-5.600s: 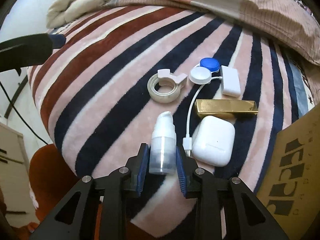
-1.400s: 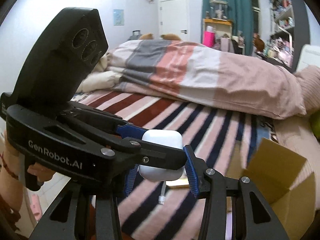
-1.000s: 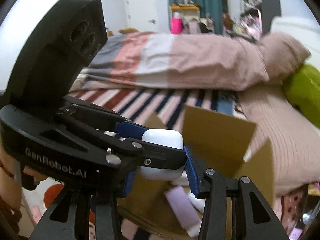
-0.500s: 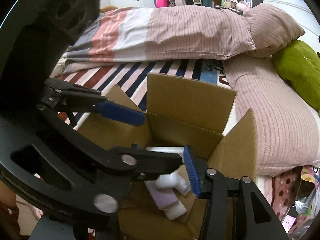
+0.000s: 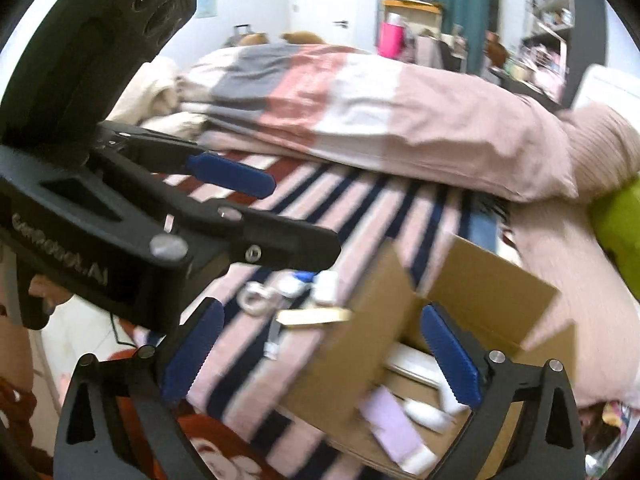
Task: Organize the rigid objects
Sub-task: 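Grasp the clear tape roll with the right gripper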
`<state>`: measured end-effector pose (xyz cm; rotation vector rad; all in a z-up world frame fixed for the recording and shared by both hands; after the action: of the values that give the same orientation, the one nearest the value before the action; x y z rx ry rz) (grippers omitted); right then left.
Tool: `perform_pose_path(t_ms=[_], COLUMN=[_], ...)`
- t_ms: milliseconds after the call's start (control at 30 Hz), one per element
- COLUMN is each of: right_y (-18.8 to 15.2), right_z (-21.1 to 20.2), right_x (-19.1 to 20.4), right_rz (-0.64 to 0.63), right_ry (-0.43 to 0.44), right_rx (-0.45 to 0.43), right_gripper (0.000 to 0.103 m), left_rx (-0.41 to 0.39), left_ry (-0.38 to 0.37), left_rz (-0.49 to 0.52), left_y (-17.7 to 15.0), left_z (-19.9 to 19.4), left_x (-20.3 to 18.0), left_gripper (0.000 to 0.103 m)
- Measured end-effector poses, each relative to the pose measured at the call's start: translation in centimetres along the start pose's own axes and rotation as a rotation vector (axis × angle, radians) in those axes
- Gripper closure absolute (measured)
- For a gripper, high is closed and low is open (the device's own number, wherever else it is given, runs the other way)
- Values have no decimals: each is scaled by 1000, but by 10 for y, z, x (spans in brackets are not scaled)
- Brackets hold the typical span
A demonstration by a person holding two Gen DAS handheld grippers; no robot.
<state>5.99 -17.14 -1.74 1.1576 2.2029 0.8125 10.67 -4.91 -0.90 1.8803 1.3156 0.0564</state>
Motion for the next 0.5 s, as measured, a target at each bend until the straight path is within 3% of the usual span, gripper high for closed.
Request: perform_pose_path(t_ms=[200,400,467,500], right_y=[16,-9,-21,-28], right_z=[22,82,104,115], right_x=[71,116,121,121], right_rz=[-36,-24,-29,-34], right_ry=[168,233,207,192], right_rx=[-25,79,107,119], right_gripper=[4,5,12,21], left_rx=[-41,-32,-23,-19], left_ry=[91,97,109,109], left_rz=[-88,-197,-217,-231], left_y=[-45,-94,-106,-113], left_z=[-30,-26,-21,-18], left_x=[65,117,127,133], left_gripper=[26,26,26,26])
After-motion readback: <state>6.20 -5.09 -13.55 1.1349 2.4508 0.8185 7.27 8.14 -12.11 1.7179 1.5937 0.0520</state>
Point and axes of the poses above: each gripper's, at about its wrist camera, not at the fingertips, and z roughly the way its jaws point, x to its left, y to its top, the point moved 6 cm from there along z, roughly the way its jaws point, and after that the axes turned 14 degrees about -y, right-handed, at the moved point
